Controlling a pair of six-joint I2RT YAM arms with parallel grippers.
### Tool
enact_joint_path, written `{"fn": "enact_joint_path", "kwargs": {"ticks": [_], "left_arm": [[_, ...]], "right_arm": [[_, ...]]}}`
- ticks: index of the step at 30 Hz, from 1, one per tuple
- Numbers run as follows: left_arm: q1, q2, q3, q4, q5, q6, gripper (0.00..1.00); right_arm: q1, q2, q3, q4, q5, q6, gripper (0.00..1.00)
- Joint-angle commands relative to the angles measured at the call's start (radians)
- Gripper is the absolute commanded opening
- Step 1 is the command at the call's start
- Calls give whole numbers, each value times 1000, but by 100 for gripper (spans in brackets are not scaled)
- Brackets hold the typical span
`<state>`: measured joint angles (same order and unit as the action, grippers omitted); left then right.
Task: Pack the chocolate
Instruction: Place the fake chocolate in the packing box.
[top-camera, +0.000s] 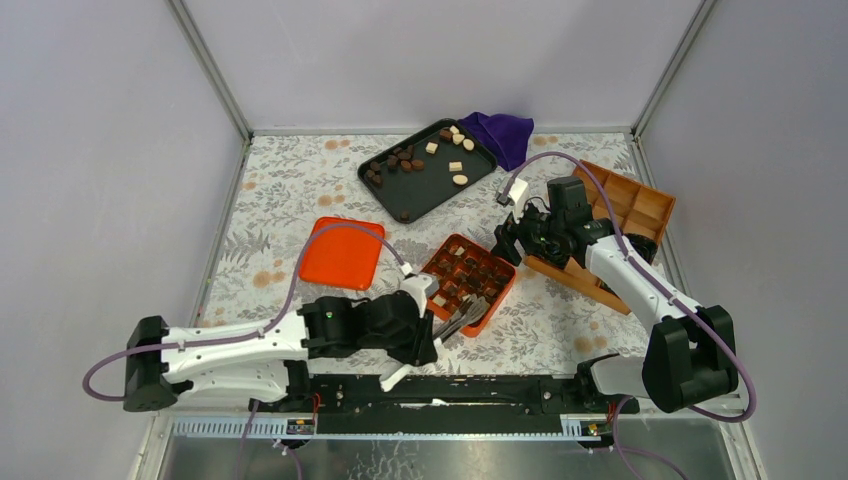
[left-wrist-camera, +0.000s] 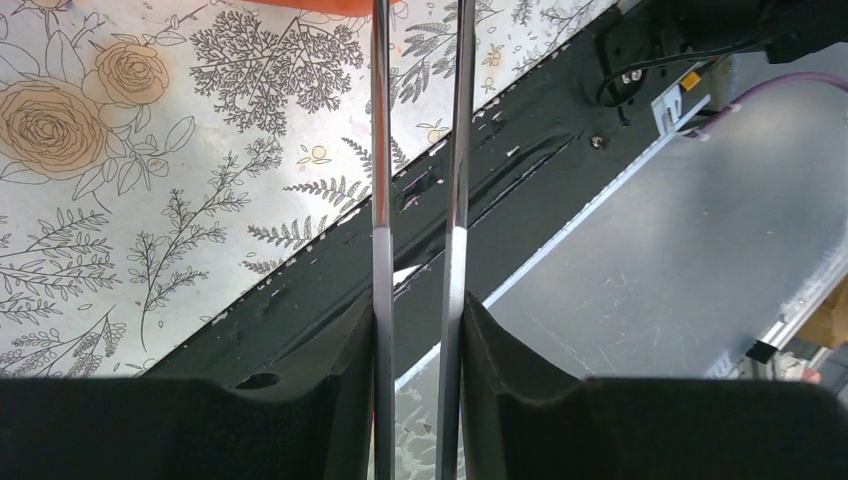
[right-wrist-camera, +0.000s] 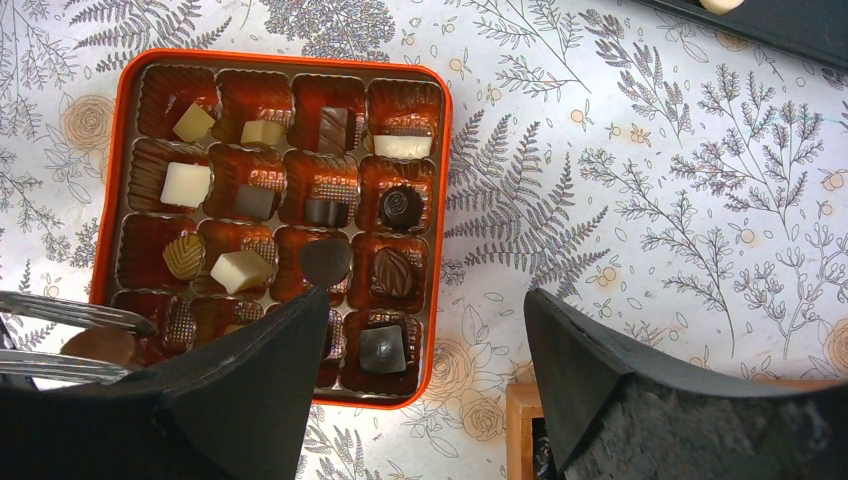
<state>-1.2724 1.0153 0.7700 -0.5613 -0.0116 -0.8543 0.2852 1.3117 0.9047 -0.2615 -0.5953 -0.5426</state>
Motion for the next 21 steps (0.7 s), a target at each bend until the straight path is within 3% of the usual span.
{"fn": "enact_joint_path", "kwargs": {"ticks": [1,8,21], "left_arm": [[-34,55,86,-15,-121,-9,1],[-35,101,121,-46,-130,9,7],[-36,145,137,-77,-110,30,33]], "right_arm": [[-6,6,13,-1,-15,-14,79],[-6,6,13,-2,-17,-13,79],[-7,6,14,-2,-18,-13,80]]}}
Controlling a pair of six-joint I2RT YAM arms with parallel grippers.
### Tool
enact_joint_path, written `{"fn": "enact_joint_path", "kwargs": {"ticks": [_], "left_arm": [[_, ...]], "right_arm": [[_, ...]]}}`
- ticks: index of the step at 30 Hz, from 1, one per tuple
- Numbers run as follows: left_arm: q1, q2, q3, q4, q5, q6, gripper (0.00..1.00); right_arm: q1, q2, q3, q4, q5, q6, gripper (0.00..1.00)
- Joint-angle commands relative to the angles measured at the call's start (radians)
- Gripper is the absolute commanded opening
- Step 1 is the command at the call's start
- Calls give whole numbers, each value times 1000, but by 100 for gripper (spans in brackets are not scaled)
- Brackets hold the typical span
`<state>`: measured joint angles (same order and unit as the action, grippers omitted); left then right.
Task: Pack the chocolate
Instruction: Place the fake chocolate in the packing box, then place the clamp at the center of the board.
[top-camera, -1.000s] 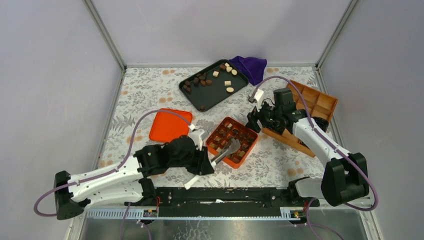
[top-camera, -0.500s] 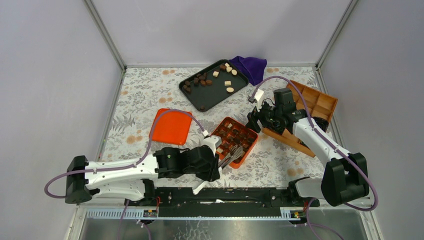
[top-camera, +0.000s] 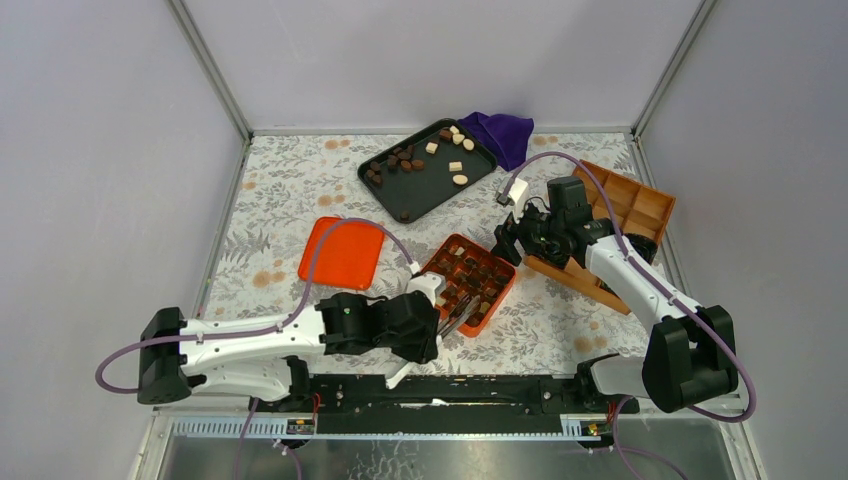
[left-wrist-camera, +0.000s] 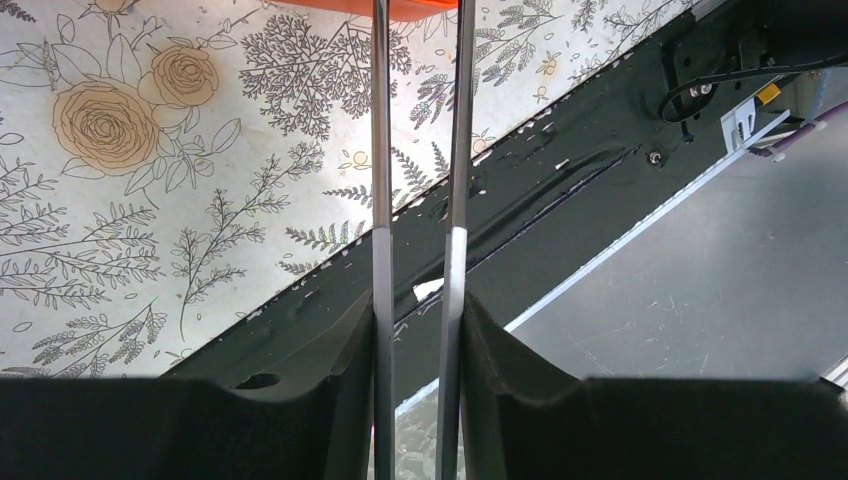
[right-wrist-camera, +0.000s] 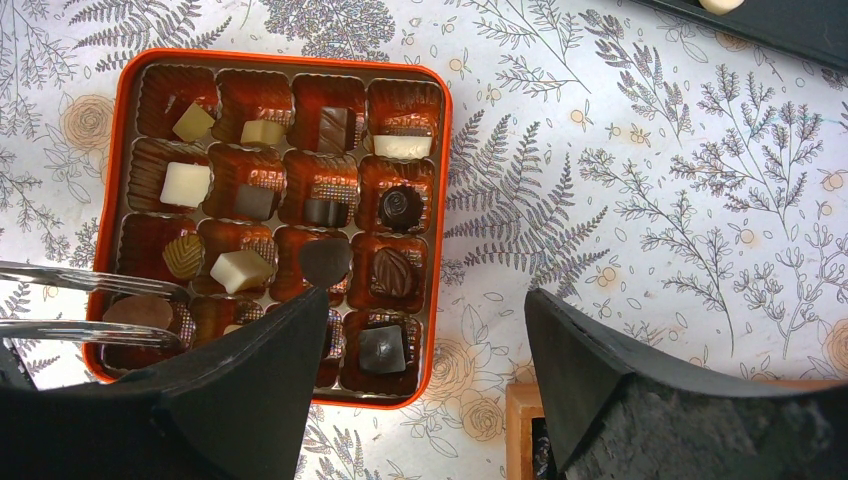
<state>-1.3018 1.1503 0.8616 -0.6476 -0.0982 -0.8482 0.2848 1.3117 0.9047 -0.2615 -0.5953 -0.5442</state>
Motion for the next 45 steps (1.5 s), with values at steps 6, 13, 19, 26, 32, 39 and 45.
{"fn": "enact_joint_path", "kwargs": {"ticks": [6,13,19,26,32,39,45], "left_arm": [[-7,24,56,7,-8,40,41],[-7,29,64,1,-9,49,44],[-7,-13,77,-7,-57,43,42],[10,-106,79,-14,-131,44,39],[80,-165,80,-21,-159,83,39],[295,-201,54,28,-164,211,39],[481,-193,-55,206,-67,336,39]], "right_arm": [[-7,7,14,-2,-18,-11,79],[-7,8,14,-3,-18,-12,80],[-7,6,15,-3,-19,-11,80],[-7,3,14,-4,-21,-11,80],[-7,0,14,-3,-22,-10,80],[-8,-3,14,-4,-23,-9,80],[-7,-5,14,-4,-27,-8,80]]}}
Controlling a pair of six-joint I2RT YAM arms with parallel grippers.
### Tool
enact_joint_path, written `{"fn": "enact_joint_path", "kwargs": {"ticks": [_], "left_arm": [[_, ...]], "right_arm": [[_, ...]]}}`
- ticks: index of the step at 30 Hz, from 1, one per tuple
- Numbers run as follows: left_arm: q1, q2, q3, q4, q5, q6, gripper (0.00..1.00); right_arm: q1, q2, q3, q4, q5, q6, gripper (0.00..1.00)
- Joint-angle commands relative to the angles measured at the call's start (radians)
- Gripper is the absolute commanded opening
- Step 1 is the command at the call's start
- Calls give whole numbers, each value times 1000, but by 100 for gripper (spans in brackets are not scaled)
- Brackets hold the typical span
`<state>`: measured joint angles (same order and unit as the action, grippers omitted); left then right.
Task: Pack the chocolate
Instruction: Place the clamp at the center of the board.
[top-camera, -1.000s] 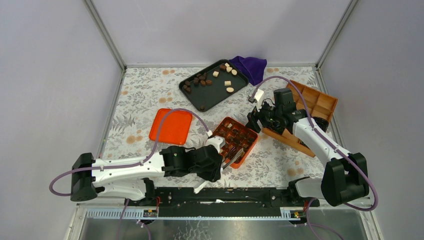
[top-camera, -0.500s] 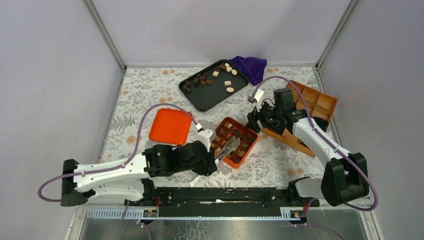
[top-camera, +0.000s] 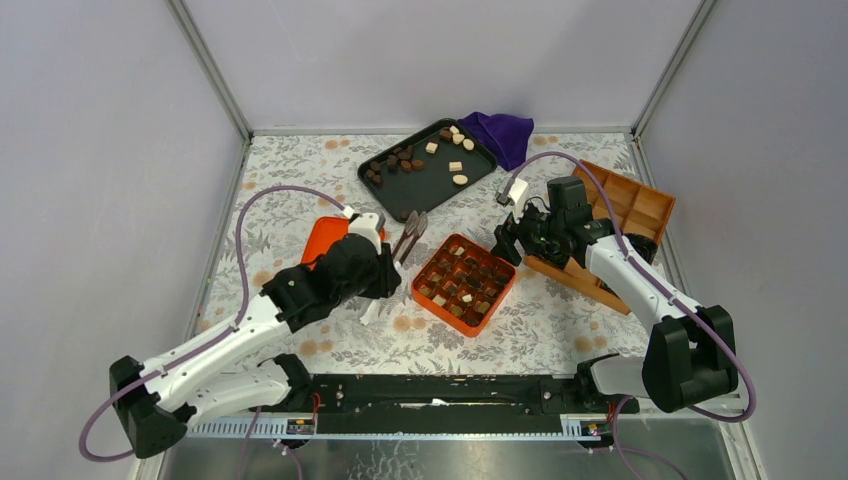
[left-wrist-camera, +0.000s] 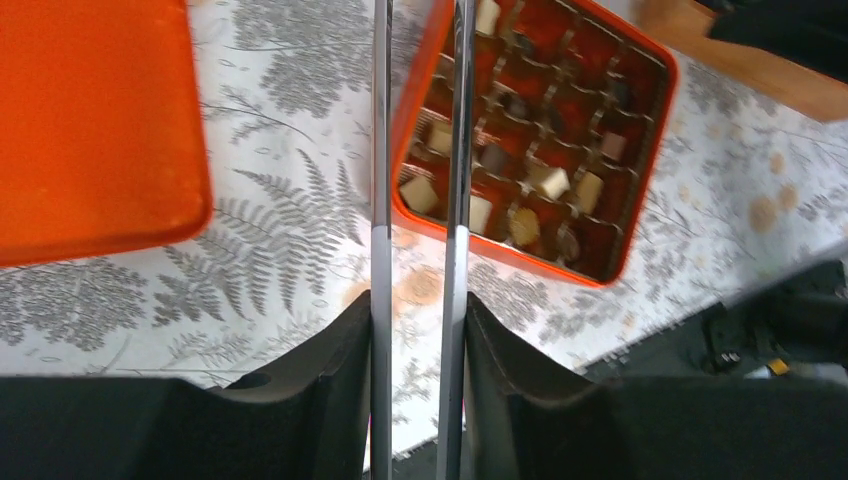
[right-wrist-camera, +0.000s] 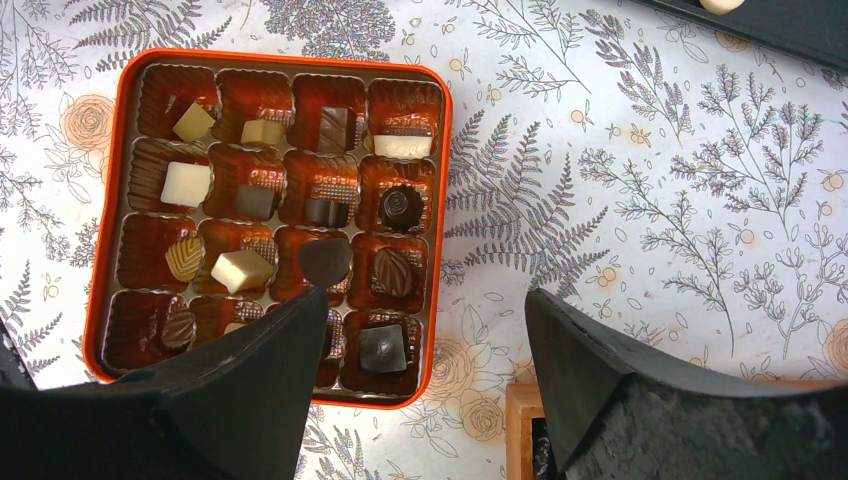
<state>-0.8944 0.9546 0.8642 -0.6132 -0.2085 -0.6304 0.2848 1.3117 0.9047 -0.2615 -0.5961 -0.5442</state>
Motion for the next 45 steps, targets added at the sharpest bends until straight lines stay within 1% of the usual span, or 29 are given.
{"fn": "enact_joint_path", "kwargs": {"ticks": [1,8,17,20,23,29,34,37,40,43,44,45], "left_arm": [[93,16,-72,188,45,131,39],[187,153,-110,277,76,203,40],[230,325,-152,361,113,236,43],[233,376,-163,378,125,230,46],[236,411,-174,390,133,215,52],[236,433,-192,397,112,200,59],[237,421,-181,373,115,196,62],[237,377,-164,336,111,193,64],[237,266,-137,283,99,195,66],[236,136,-94,238,113,213,67],[237,96,-79,234,127,222,70],[238,55,-62,237,151,234,77]], "right_arm": [[-7,-5,15,-4,-27,-9,80],[-7,-5,14,-4,-30,-11,80],[-7,-2,15,-6,-31,-12,80],[-7,-1,16,-7,-31,-13,80],[-7,0,16,-7,-34,-13,80],[-7,1,16,-9,-36,-14,80],[-7,2,16,-10,-37,-15,80],[-7,-1,16,-12,-39,-19,80],[-7,-17,10,-9,-63,-32,80],[-8,-66,-36,42,-106,-46,82],[-7,-89,-58,67,-130,-57,83],[-7,-124,-83,95,-147,-72,86]]}}
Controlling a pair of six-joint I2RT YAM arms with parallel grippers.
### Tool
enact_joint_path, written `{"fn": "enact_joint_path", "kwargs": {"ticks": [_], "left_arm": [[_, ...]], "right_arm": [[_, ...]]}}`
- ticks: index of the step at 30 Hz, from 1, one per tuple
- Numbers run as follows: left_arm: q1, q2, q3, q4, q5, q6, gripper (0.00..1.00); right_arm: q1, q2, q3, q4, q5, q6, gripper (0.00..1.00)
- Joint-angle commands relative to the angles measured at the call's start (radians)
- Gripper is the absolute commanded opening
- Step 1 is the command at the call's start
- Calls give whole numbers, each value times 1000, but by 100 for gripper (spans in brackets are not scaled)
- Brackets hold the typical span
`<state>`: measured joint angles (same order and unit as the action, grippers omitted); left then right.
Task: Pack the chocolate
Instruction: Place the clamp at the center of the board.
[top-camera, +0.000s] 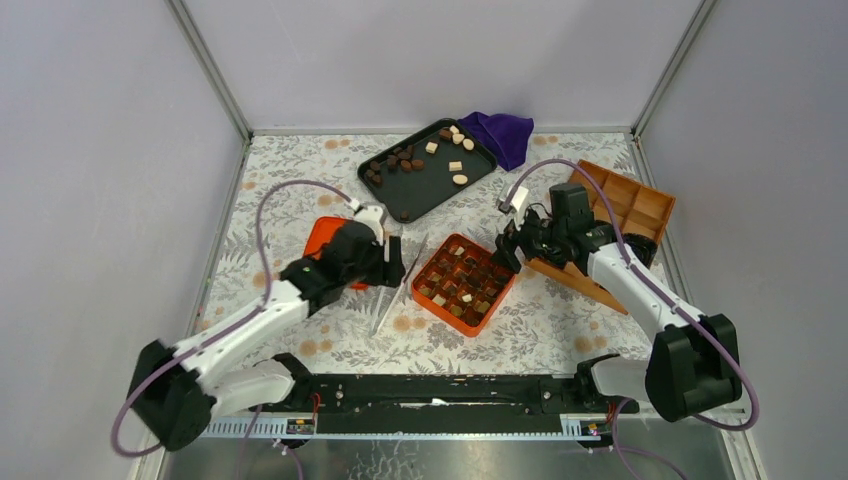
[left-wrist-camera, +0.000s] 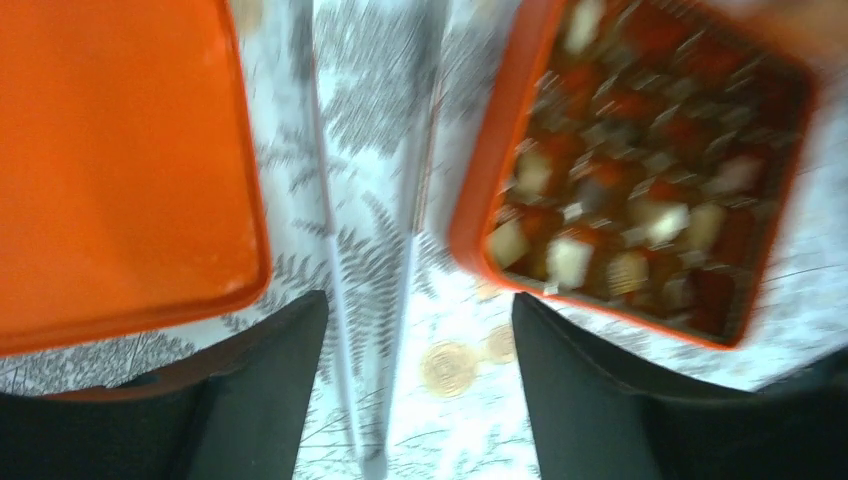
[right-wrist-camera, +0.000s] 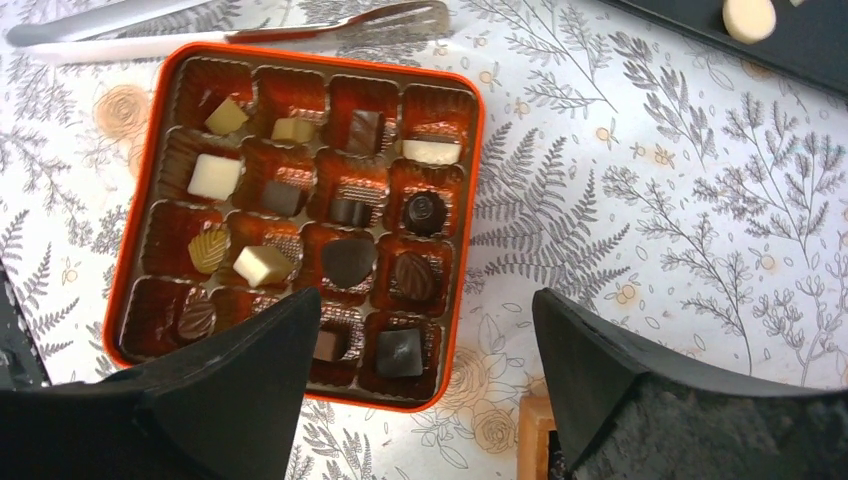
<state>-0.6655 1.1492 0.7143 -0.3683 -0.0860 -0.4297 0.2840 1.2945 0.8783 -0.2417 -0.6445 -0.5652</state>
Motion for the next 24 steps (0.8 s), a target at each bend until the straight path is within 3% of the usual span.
{"fn": "enact_joint_path", "kwargs": {"ticks": [1,3,5,7,9,11,17,20,24], "left_arm": [[13,-171,102,3,67,49,85],[17,-223,143,15,124,99,97],[25,-237,217,-13,125,143,98],[34,-225,282,-61,109,196,99],[46,-211,313,-81,76,244,99],[64,-196,315,-67,-5,268,99],[122,-168,189,100,-176,419,98],[142,-179,62,209,-248,472,98],[178,-183,76,180,-206,455,99]], "right_arm": [[-6,-137,-91,116,-115,-65,94],[-6,-199,-170,219,-156,-83,99],[-6,-237,-246,391,-201,-37,100],[-6,-221,-285,441,-284,-41,100],[9,-156,-240,330,-336,-172,99],[55,-67,-148,216,-245,-191,94],[105,208,171,13,110,-57,74],[116,293,237,-28,172,-26,70],[125,361,271,-53,202,-19,64]]}}
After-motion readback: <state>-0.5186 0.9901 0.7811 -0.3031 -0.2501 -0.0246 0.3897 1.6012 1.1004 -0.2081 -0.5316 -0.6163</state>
